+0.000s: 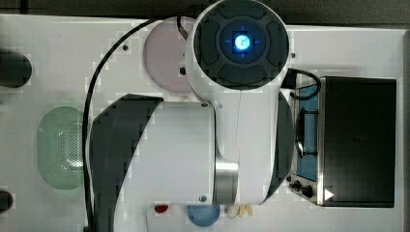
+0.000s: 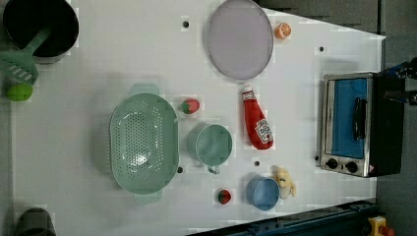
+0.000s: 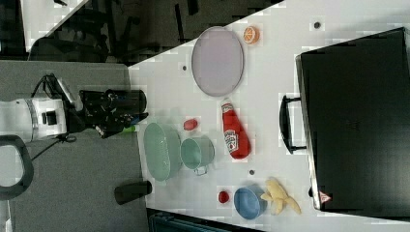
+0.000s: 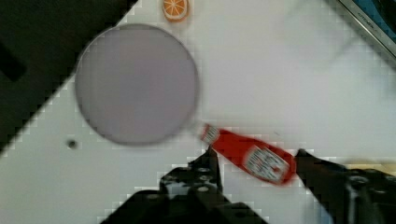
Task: Pick Ketchup from the table and place it in strainer.
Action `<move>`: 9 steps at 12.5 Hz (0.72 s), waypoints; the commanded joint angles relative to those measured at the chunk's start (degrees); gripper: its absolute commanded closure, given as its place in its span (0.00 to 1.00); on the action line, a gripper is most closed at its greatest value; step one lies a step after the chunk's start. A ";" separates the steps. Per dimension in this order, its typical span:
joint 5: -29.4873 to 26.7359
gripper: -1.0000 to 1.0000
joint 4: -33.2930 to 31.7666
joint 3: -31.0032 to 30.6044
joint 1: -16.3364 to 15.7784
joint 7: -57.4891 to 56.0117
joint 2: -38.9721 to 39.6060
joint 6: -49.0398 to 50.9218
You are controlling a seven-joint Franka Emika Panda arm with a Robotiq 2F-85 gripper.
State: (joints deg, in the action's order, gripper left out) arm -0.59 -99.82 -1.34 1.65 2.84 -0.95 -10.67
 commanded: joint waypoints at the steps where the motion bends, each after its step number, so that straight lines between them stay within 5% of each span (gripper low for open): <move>1: -0.87 0.21 -4.37 -3.57 5.57 -3.30 -9.69 8.33; 3: -0.87 0.00 -5.82 -3.85 5.49 -4.11 -8.46 7.71; 9: -0.87 0.00 -15.39 -5.72 5.33 -25.67 -2.78 0.77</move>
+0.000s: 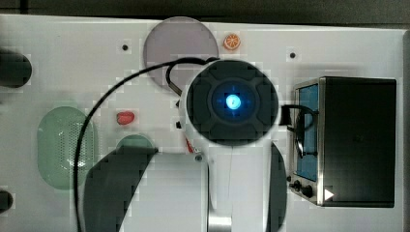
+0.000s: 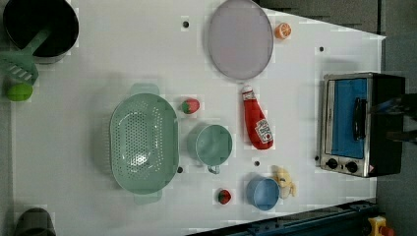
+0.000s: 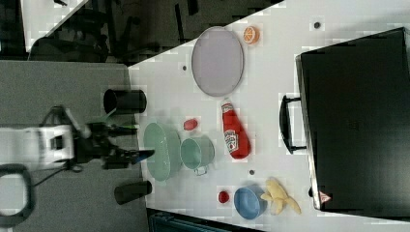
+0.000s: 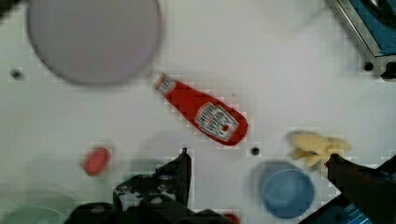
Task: Pick Ketchup from the table and place it in strainer.
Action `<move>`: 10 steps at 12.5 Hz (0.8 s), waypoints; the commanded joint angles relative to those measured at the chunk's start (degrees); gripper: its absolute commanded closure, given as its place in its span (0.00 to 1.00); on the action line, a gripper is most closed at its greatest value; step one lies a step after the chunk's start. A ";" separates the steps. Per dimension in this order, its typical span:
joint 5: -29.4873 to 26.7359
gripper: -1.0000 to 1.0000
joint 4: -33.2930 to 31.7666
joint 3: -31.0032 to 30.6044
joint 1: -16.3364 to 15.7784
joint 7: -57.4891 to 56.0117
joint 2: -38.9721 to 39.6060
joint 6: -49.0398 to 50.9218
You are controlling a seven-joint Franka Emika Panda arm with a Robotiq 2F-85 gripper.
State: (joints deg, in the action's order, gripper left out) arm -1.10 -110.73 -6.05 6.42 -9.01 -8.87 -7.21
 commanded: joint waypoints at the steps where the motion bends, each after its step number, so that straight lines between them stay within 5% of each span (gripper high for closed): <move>1: -0.35 0.00 -6.23 -1.21 0.55 -20.36 6.11 -4.75; 5: -0.31 0.00 -13.80 -1.79 0.51 -42.21 8.51 -19.28; 10: -0.31 0.00 -23.65 -2.42 0.14 -44.84 11.17 -37.76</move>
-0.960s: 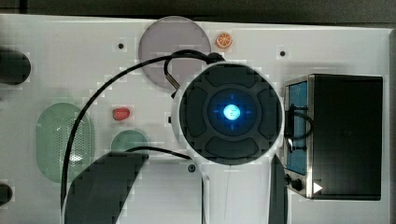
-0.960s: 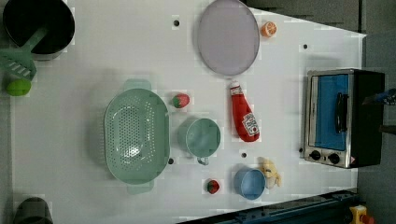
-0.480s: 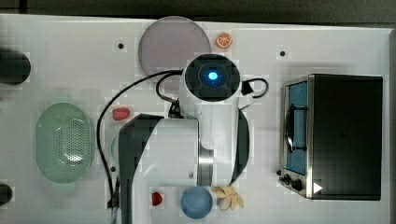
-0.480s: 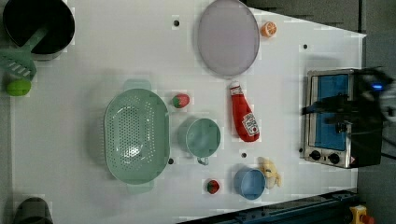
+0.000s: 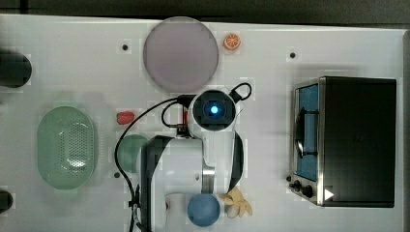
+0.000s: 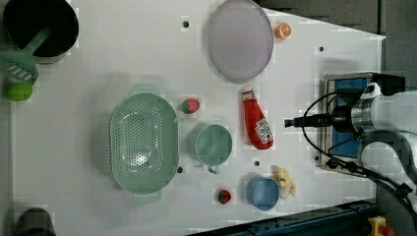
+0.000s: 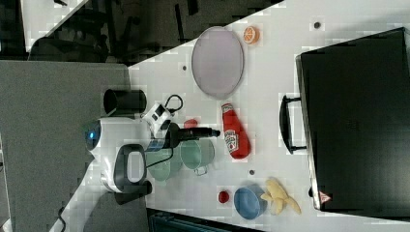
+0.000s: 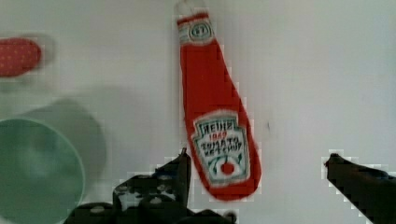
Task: Pick Ketchup from the table and place it in strainer.
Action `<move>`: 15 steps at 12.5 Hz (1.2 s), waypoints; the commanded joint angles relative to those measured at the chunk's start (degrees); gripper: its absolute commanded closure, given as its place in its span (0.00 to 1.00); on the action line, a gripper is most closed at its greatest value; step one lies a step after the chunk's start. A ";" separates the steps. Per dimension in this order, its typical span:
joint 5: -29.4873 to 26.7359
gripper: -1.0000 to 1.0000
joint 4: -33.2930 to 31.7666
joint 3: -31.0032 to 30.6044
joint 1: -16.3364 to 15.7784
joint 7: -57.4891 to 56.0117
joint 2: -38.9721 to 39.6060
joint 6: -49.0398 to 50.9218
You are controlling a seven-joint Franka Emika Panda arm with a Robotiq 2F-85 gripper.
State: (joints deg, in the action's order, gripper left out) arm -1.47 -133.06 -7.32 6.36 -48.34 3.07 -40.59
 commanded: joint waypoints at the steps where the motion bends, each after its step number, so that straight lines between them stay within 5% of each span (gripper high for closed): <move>1: 0.07 0.00 -2.78 -1.32 0.14 -5.50 0.37 -6.45; 13: 0.84 0.00 -3.61 -0.58 0.07 -5.31 17.77 -20.75; 15: 0.84 0.16 -3.65 -0.50 0.07 -5.29 17.86 -20.76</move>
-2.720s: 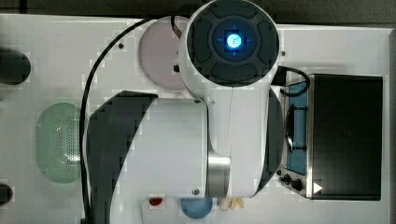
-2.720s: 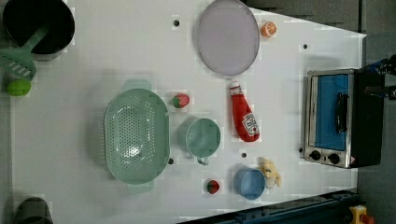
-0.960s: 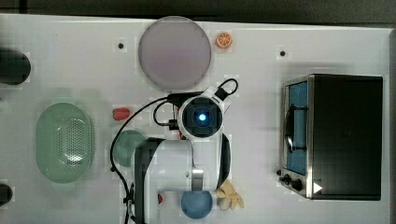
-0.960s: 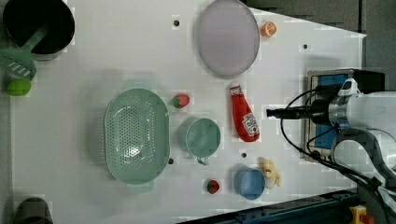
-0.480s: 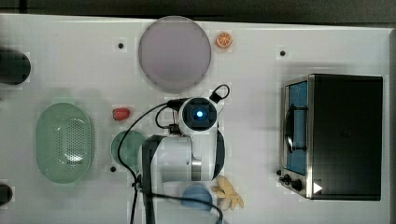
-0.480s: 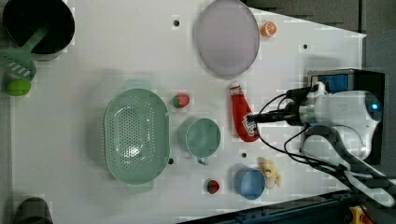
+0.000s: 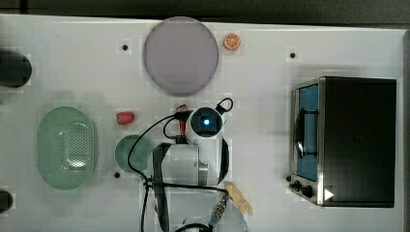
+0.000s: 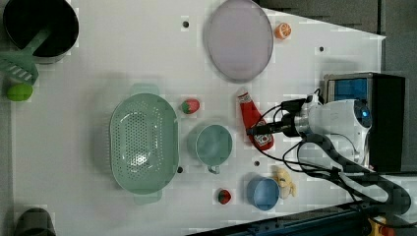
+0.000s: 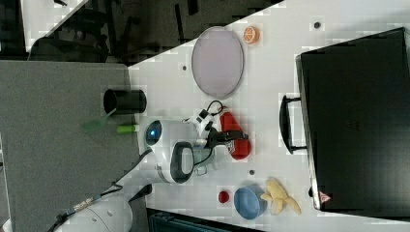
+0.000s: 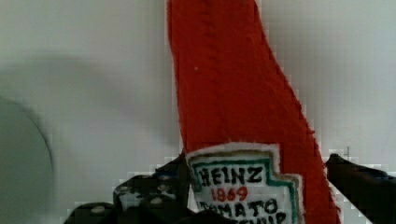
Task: Pick Ketchup from the table and place it in strainer.
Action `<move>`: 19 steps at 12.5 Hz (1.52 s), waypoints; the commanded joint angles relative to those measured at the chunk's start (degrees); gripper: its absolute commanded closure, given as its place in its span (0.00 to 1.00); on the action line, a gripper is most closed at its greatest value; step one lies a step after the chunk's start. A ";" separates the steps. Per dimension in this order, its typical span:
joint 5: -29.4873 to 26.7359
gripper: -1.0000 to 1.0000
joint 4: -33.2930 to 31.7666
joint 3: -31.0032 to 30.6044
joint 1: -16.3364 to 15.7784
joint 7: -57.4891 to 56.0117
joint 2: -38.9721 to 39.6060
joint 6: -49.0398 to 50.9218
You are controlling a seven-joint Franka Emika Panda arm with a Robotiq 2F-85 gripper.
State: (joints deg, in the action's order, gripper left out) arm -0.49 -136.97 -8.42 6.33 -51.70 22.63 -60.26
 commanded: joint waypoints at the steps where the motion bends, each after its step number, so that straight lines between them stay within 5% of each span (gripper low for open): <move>1: -0.15 0.29 0.34 0.64 0.10 -1.95 -1.75 -1.09; 2: -0.15 0.38 0.58 0.53 0.09 -1.95 -2.10 -0.90; 6: -0.15 0.38 2.15 0.44 0.08 -1.84 -8.39 4.90; 14: -0.73 0.38 15.71 -3.38 -0.68 6.57 -25.23 40.79; 19: -1.68 0.38 18.40 -12.56 -2.13 17.20 -25.31 41.86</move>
State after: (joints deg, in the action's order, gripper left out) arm -1.97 -117.05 -18.48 6.33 -41.29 -4.75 -19.22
